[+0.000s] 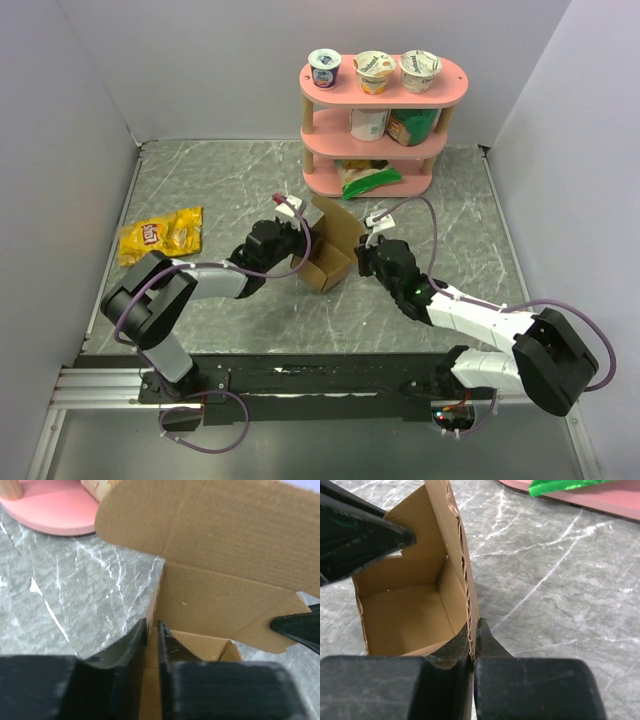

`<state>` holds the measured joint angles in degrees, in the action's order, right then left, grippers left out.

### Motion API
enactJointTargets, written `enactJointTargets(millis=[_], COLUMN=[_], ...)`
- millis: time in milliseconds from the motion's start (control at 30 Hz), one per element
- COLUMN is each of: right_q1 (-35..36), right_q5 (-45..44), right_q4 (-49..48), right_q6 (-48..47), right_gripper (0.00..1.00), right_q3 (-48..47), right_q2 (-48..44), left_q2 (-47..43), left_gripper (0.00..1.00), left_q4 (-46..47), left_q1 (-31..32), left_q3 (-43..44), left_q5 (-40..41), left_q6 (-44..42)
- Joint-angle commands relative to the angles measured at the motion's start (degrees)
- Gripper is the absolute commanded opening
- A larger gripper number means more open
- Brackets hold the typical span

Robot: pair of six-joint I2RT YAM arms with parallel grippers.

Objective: Fold the paper box

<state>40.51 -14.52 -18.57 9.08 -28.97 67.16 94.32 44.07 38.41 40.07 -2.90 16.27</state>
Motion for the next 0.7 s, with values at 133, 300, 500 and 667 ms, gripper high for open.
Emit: enactJointTargets(millis=[133, 300, 500, 667], right_q1=[0.01, -2.80, -7.89, -10.98], right_q5=[6.25, 18.52, 34.71, 44.65], right_q4=[-8.85, -8.07, -2.02, 4.76], right_q6=[-8.55, -15.22, -22.17, -25.87], right_gripper=[0.00, 0.00, 0.00, 0.00], right_q3=[1.81, 1.73, -0.99, -5.57], right_q2=[-3.08, -4.40, -4.23, -1.94], left_q2=[-4.58, -8.27, -10.48, -8.11], left_gripper=[0.74, 0.89, 0.93, 0.90], left_q4=[1.11, 1.27, -0.39, 0.31], left_q1=[-0.44, -4.39, -11.69, -13.01], left_q3=[-3.16, -6.75, -7.30, -5.19], left_q5=[-2.01, -5.45, -27.48, -36.11], left_q6=[0.34, 2.09, -1.24, -0.81])
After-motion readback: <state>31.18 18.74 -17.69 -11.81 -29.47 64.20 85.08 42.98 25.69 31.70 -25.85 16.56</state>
